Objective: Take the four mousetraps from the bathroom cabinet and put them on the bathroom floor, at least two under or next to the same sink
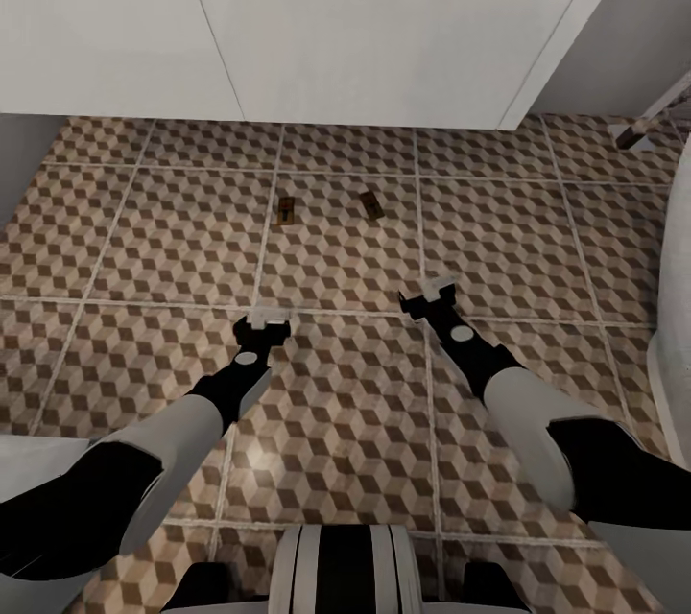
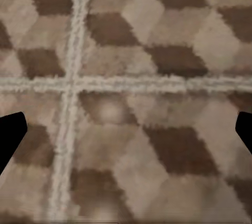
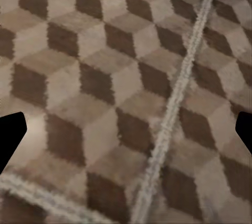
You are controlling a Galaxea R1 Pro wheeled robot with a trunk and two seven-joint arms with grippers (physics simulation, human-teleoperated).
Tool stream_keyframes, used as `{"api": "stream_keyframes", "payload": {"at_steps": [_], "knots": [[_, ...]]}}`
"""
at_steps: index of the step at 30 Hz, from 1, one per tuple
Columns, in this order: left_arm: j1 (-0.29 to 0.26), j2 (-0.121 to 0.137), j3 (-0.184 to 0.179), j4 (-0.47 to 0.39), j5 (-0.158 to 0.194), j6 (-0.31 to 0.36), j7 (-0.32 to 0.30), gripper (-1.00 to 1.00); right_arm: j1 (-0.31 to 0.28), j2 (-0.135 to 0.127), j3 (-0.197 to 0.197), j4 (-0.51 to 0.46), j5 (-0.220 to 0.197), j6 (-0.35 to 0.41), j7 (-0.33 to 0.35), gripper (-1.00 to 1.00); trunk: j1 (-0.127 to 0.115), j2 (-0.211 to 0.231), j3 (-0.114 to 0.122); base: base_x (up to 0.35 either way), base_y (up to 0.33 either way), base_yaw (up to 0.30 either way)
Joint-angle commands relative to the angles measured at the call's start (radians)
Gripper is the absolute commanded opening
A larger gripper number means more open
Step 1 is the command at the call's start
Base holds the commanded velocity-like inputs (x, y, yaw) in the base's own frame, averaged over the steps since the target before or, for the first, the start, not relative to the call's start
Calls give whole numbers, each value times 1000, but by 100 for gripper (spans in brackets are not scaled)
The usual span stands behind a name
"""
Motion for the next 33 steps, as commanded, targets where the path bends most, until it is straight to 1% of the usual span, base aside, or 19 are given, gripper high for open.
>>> {"api": "stream_keyframes", "payload": {"at_steps": [1, 3, 6, 9, 10, 12, 13, 14, 16, 17, 19, 23, 25, 29, 33], "knots": [[0, 0, -9, 28, 10, -29, 5, 100, 0, -5, 7, 29, -4, -27, -2, 100, -1, 0, 4, 0, 0, 0], [0, 0, -9, 55, 10, -50, 5, 100, 1, -10, 7, 58, -4, -51, -2, 100, -1, 1, 11, 0, 0, 0], [1, 0, -9, 120, 10, -103, 4, 100, 2, -22, 7, 113, -5, -93, -3, 100, -3, 1, 23, 0, 0, 0], [2, -1, -9, 163, 10, -143, 3, 100, 5, -33, 7, 135, -5, -106, -3, 100, -4, 2, 34, 0, 0, 0], [3, -1, -9, 197, 10, -174, 3, 100, 10, -40, 7, 149, -6, -112, -2, 100, -5, 2, 38, 0, 0, 0], [7, -1, -9, 231, 10, -206, 2, 100, 18, -49, 7, 160, -7, -121, 0, 100, -5, 3, 46, 0, 0, 0], [12, -2, -9, 256, 10, -239, 1, 100, 30, -57, 7, 168, -7, -131, 1, 100, -6, 3, 50, 0, 0, 0], [15, -1, -9, 265, 10, -254, 1, 100, 36, -60, 7, 171, -8, -137, 1, 100, -6, 3, 54, 0, 0, 0], [25, 0, -9, 277, 10, -280, 1, 100, 51, -66, 7, 176, -9, -149, 2, 100, -7, 4, 62, 0, 0, 0], [38, 1, -9, 285, 10, -300, 1, 100, 69, -69, 7, 178, -9, -159, 2, 100, -8, 4, 65, 0, 0, 0], [54, 2, -8, 291, 10, -316, 1, 100, 89, -71, 7, 180, -10, -166, 3, 100, -9, 4, 73, 0, 0, 0], [104, 6, -8, 297, 10, -347, 0, 100, 152, -75, 6, 182, -9, -185, 2, 100, -10, 5, 89, 0, 0, 0], [122, 6, -7, 298, 10, -357, 0, 100, 172, -76, 5, 182, -10, -191, 2, 100, -11, 6, 96, 0, 0, 0], [172, 11, -7, 299, 10, -402, 0, 100, 228, -87, 5, 183, -10, -217, 0, 100, -13, 7, 112, 0, 0, 0], [205, 15, -7, 300, 10, -447, 0, 100, 266, -96, 5, 183, -10, -242, -2, 100, -15, 8, 127, 0, 0, 0]]}}
